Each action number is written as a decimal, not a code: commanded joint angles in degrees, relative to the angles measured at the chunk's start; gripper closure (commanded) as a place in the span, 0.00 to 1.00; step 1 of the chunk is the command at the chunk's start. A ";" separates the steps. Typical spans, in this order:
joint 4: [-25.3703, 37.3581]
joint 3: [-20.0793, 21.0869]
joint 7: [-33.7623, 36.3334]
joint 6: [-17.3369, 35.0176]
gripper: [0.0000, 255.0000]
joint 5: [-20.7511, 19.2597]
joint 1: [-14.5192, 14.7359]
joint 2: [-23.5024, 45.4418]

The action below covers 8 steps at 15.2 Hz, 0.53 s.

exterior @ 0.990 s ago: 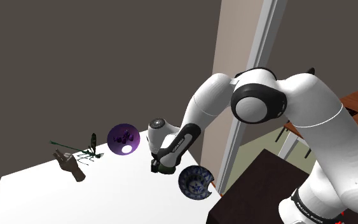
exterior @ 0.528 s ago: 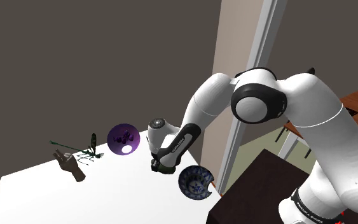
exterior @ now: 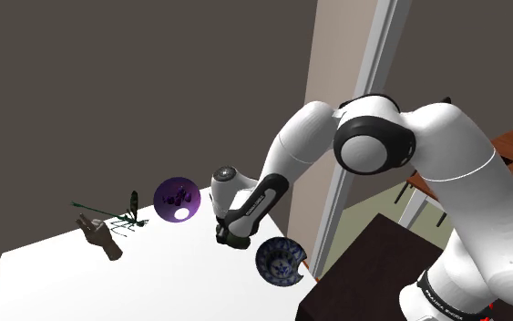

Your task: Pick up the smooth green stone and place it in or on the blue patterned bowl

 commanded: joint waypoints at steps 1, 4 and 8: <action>-0.93 0.15 -0.11 -0.54 1.00 0.08 -0.12 -1.46; -1.81 0.44 -0.36 -1.75 1.00 0.27 -0.34 -3.55; -2.80 0.84 -0.72 -3.48 1.00 0.57 -0.62 -6.25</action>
